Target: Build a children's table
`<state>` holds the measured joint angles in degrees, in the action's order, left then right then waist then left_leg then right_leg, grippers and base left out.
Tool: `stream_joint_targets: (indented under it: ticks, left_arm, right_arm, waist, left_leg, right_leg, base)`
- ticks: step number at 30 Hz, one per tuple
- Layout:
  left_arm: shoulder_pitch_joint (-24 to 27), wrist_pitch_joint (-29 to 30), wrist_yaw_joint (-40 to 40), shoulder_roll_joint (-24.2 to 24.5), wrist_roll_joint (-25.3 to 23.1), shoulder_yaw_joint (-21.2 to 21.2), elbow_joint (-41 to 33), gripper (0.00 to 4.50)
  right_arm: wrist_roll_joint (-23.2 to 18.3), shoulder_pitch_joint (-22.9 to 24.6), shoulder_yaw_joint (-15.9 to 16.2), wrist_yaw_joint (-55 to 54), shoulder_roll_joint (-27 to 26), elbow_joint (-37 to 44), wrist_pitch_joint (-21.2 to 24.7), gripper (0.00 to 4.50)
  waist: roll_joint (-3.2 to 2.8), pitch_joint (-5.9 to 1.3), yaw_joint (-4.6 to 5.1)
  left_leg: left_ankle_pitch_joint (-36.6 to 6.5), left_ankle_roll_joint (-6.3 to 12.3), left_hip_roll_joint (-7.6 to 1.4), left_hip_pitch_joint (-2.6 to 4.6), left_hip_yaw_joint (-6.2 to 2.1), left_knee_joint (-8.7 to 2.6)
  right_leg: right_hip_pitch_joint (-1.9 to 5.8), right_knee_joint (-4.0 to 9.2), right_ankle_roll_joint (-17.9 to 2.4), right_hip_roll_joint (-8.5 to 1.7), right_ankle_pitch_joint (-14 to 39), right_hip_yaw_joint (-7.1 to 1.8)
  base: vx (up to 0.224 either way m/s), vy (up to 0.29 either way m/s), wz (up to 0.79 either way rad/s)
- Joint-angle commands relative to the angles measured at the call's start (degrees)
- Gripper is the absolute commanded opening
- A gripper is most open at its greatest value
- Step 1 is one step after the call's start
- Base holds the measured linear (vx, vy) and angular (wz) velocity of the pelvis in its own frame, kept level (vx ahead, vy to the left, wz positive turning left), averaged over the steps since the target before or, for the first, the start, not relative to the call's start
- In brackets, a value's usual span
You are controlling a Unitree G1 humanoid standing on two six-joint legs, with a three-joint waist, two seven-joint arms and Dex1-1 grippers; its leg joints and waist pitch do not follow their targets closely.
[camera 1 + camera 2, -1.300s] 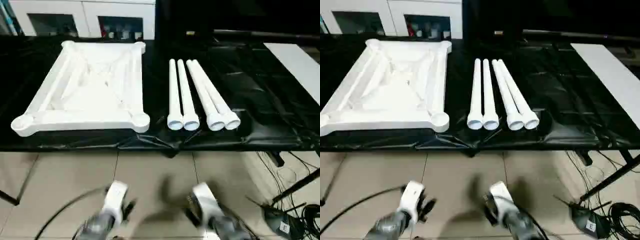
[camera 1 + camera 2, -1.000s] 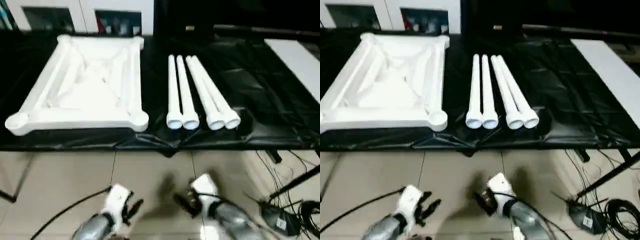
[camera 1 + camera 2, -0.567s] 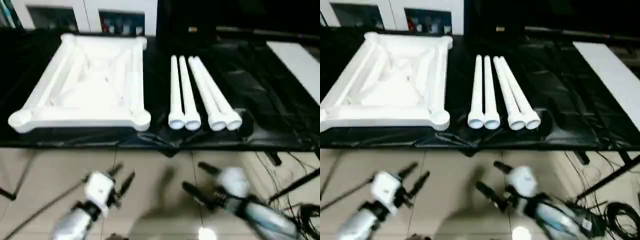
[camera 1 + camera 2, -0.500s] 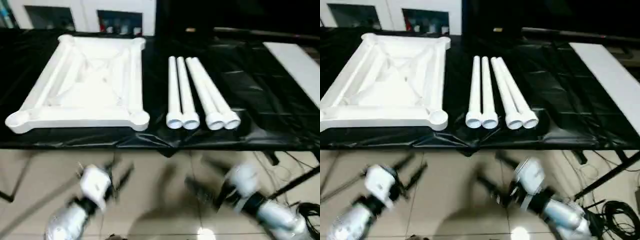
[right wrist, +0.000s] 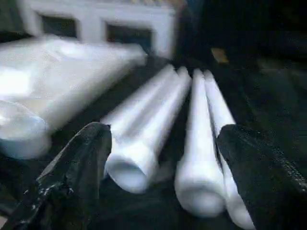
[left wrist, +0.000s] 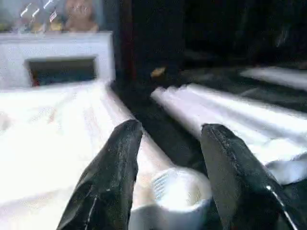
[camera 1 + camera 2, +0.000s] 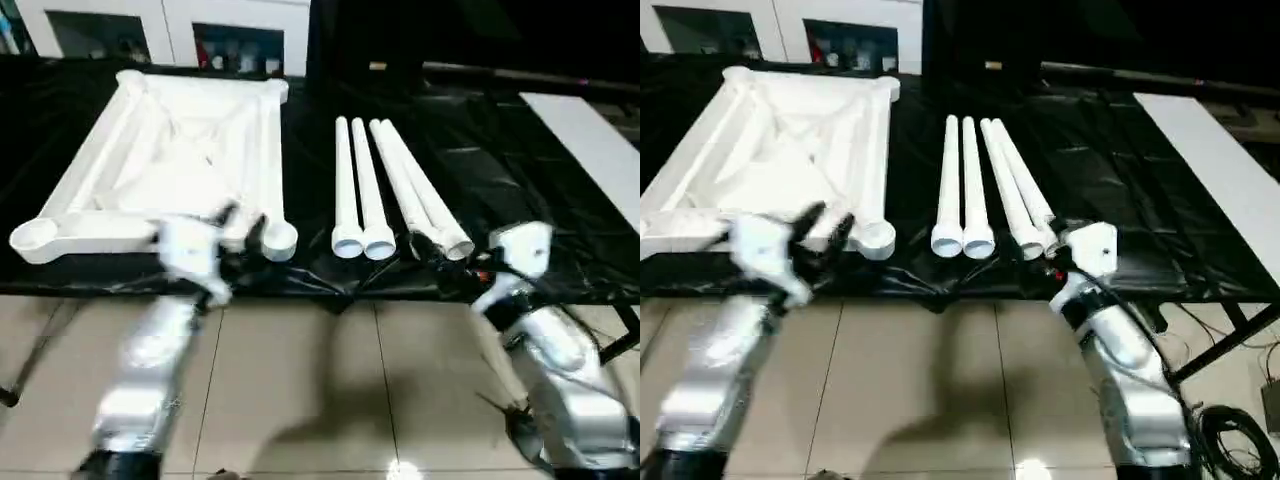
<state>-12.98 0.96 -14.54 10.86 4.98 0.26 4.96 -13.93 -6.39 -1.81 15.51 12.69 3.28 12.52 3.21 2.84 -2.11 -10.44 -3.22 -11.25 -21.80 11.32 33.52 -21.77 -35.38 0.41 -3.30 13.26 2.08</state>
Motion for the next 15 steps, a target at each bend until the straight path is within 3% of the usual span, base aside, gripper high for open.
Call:
stream_joint_targets:
  ticks: [1,2,4,6,8,15]
  left_arm:
    - [-2.2,0.8,1.7,0.5,-1.4,0.7,3.2,2.31]
    - [-3.3,1.8,2.0,0.6,-1.3,0.8,4.6,2.31]
    - [-5.3,2.1,-0.3,1.1,-0.5,0.3,7.0,2.31]
    - [-7.4,1.8,-2.9,1.6,-0.7,-0.9,9.8,2.31]
    - [-8.5,1.8,-4.0,2.1,-2.0,-2.4,11.9,2.31]
    - [-13.2,2.4,-7.9,-0.3,-2.8,-6.0,18.9,2.31]
  right_arm:
    - [0.7,-0.6,-0.5,-1.5,-0.6,-1.4,1.2,3.88]
    - [0.7,-1.1,-0.6,-1.7,-1.1,-2.0,1.8,3.88]
    - [1.2,-1.8,-0.3,-1.7,-1.2,-2.9,1.9,3.88]
    - [1.8,-2.7,0.1,-1.4,-1.0,-4.4,1.7,3.88]
    - [2.1,-3.2,0.2,-1.2,-0.8,-5.7,1.1,3.88]
    - [2.9,-4.4,0.2,-1.2,-0.2,-8.4,1.1,3.88]
  waist:
    - [-0.51,-3.73,-0.37]
    - [-0.06,-3.58,-0.33]
    - [-0.38,-3.49,-0.46]
    - [0.08,-3.36,-0.51]
    - [-0.20,-3.23,-0.80]
    - [0.10,-3.39,-1.95]
  left_leg:
    - [-3.5,1.44,-1.79,1.26,-1.24,-3.00]
    - [-3.8,1.66,-1.95,1.04,-1.27,-3.11]
    - [-4.3,1.59,-1.98,1.27,-1.23,-3.10]
    - [-5.4,1.43,-1.95,1.27,-1.14,-3.11]
    - [-7.0,0.79,-2.18,1.43,-1.12,-3.22]
    - [-5.6,1.04,-2.11,1.39,-0.98,-3.05]
  right_leg:
    - [2.44,2.89,-9.6,-3.62,-10.2,-2.65]
    - [2.49,2.87,-9.9,-3.67,-9.7,-2.54]
    - [2.23,2.86,-10.2,-3.74,-7.8,-2.50]
    - [2.10,3.11,-10.2,-3.78,-4.8,-2.53]
    - [1.90,3.25,-10.1,-4.04,-1.5,-2.61]
    - [1.96,3.02,-10.4,-4.16,-3.5,-2.63]
  base:
    - [0.000,0.000,0.00]
    - [0.000,0.000,0.00]
    - [0.000,0.000,0.00]
    - [0.000,0.000,0.00]
    - [0.000,0.000,0.00]
    - [0.000,0.000,0.00]
